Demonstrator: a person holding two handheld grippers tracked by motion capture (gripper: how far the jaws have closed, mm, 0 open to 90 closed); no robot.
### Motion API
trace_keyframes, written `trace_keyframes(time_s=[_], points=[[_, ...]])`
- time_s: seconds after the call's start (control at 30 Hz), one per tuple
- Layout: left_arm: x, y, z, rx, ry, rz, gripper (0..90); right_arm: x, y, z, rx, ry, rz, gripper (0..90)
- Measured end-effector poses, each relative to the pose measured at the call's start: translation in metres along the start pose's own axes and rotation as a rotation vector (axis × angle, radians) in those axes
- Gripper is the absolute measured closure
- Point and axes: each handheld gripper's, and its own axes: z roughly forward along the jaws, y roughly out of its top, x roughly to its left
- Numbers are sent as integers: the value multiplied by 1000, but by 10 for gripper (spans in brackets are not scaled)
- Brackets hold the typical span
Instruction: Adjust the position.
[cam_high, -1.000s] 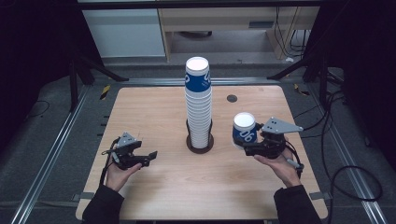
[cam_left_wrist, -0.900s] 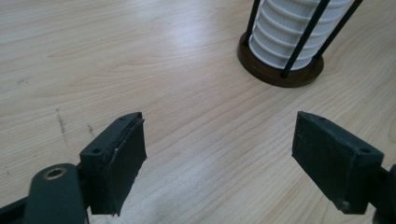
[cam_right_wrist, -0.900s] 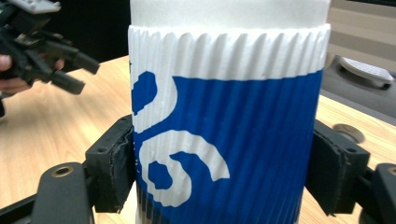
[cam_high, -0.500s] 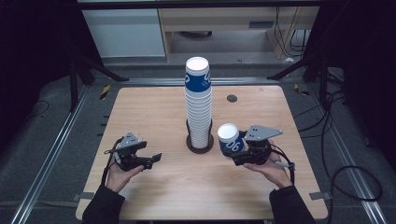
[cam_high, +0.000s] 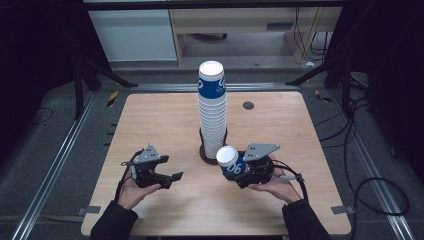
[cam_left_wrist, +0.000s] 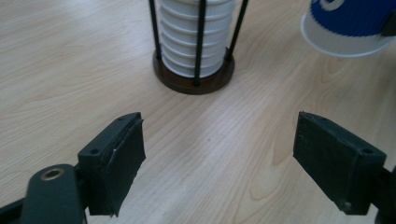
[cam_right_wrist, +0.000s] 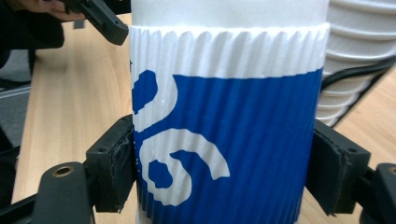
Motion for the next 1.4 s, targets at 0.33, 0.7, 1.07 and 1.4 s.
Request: trace_keyframes(time_s=[0.33,0.7,1.07,1.4], points=[[-10,5,2,0,-78,18,158,9,-4,23,31,74,-17,218],[-21,13,7,16,-121,55,147,17,-1,44,50,120,-52,219],[-35,21,8,11,-166,44,138,26,0,60,67,154,-78,219],[-45,23,17,43,-167,57,140,34,0,72,75,179,-101,219]])
